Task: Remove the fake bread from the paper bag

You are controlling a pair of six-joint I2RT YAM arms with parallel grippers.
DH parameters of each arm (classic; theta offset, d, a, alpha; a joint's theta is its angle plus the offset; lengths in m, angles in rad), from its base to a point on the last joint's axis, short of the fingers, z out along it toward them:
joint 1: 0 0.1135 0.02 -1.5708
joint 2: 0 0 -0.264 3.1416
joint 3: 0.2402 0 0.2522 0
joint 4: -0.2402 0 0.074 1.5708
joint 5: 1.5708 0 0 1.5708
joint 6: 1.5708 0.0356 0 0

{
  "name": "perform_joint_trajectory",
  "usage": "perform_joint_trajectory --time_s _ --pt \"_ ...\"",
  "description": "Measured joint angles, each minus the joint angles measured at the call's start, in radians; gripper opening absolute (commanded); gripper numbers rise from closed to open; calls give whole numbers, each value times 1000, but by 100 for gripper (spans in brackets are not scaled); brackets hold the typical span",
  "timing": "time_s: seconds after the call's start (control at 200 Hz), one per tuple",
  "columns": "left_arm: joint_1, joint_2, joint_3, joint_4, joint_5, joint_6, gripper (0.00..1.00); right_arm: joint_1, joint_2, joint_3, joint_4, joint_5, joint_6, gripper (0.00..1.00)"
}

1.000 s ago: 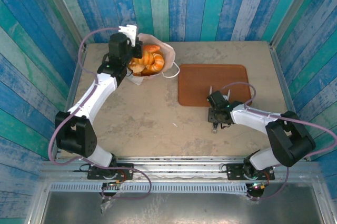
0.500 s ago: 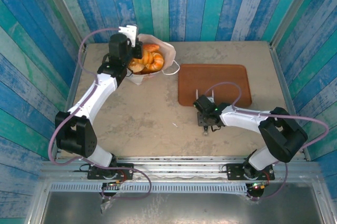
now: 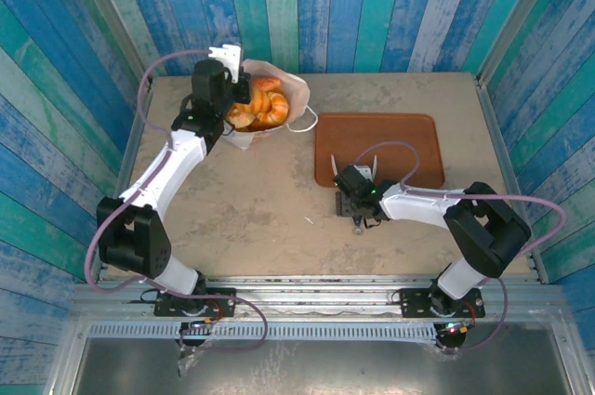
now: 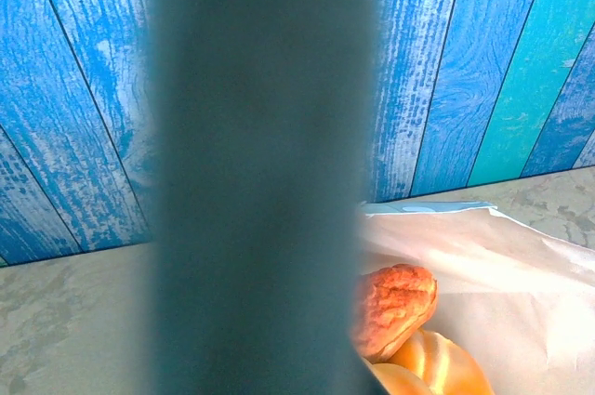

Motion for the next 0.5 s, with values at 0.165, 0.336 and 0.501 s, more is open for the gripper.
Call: perform_joint_trajectory --time_s 0.165,0.336,0.501 --pt "0 -6 -3 0 -2 0 0 4 0 -8 17 17 18 80" --pt "0 -8 -8 0 -3 0 0 4 0 -24 49 38 28 61" --pt "0 -12 -15 1 -2 0 0 5 4 -29 80 47 31 36"
